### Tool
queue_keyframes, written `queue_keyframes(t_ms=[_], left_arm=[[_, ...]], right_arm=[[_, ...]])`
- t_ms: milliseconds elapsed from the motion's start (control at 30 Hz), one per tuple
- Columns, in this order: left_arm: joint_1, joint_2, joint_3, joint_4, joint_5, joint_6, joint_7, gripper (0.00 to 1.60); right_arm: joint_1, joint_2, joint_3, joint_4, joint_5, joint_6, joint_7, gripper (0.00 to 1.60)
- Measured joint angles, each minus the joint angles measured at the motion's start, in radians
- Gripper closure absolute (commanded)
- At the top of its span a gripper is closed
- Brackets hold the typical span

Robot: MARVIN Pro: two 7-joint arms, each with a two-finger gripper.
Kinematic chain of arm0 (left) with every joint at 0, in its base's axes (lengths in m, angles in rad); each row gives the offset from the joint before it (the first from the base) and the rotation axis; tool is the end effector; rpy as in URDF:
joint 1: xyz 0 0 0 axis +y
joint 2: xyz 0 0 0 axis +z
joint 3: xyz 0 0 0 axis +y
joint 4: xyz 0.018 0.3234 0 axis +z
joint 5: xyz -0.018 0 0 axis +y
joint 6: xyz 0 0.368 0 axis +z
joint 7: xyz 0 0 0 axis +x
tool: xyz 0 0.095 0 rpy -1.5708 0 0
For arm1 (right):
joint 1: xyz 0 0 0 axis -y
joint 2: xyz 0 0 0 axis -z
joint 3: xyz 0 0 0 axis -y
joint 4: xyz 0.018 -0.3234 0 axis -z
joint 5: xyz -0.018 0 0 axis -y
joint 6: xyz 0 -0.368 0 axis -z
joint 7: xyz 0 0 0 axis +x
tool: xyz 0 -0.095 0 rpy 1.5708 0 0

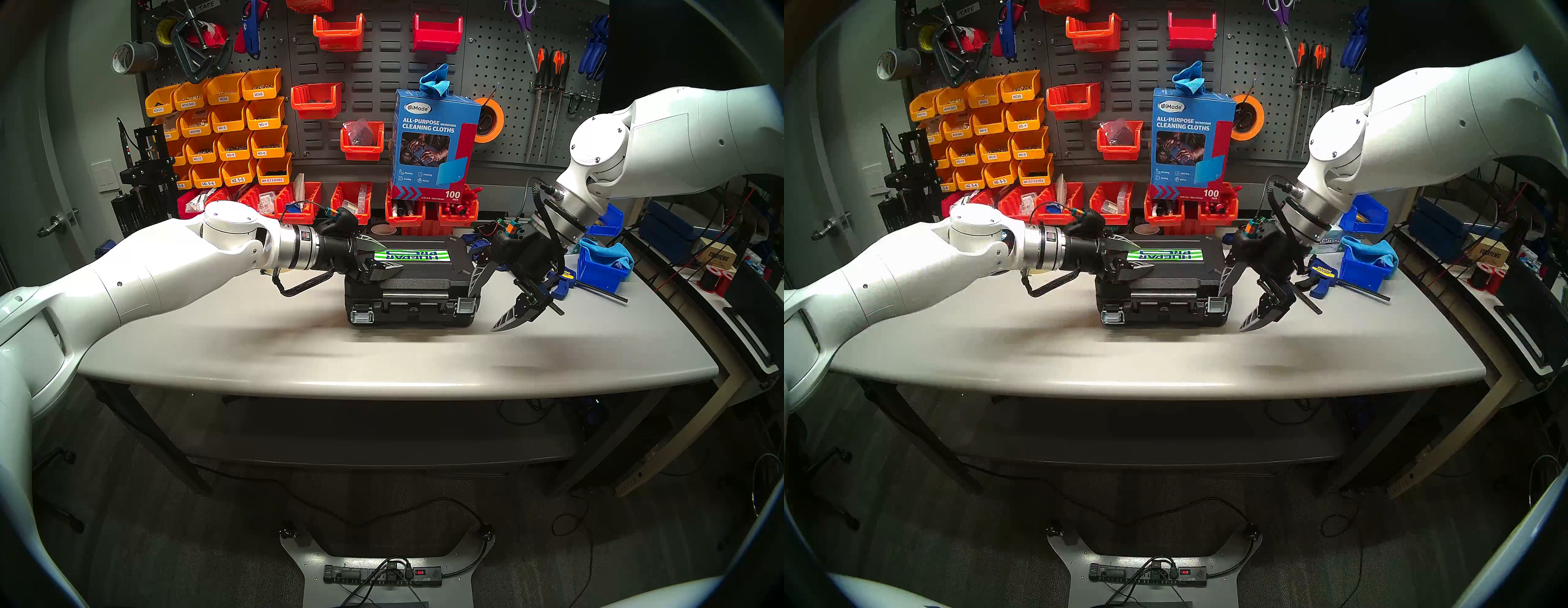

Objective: Open the tool box

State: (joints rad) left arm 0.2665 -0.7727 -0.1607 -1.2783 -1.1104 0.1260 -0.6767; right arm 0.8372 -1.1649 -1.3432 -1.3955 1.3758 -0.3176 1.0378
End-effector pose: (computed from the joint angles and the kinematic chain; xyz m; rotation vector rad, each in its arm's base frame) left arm 0.6038 -0.0124 -0.1258 1.7912 -1.2624 1.3450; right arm 0.5459 -0.0412 -0.0304 -1.7107 -2.2668 -0.5198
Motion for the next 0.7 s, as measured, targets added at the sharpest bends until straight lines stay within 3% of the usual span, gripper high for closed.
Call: queue_keyframes(t_ms=[700], left_arm=[[-0.004,0.008,0.002,0.006,0.000,0.000,0.000,0.00]], right_arm=[[-0.030,-0.065,0.021,0.018,-0.035,0.037,-0.068,0.00]])
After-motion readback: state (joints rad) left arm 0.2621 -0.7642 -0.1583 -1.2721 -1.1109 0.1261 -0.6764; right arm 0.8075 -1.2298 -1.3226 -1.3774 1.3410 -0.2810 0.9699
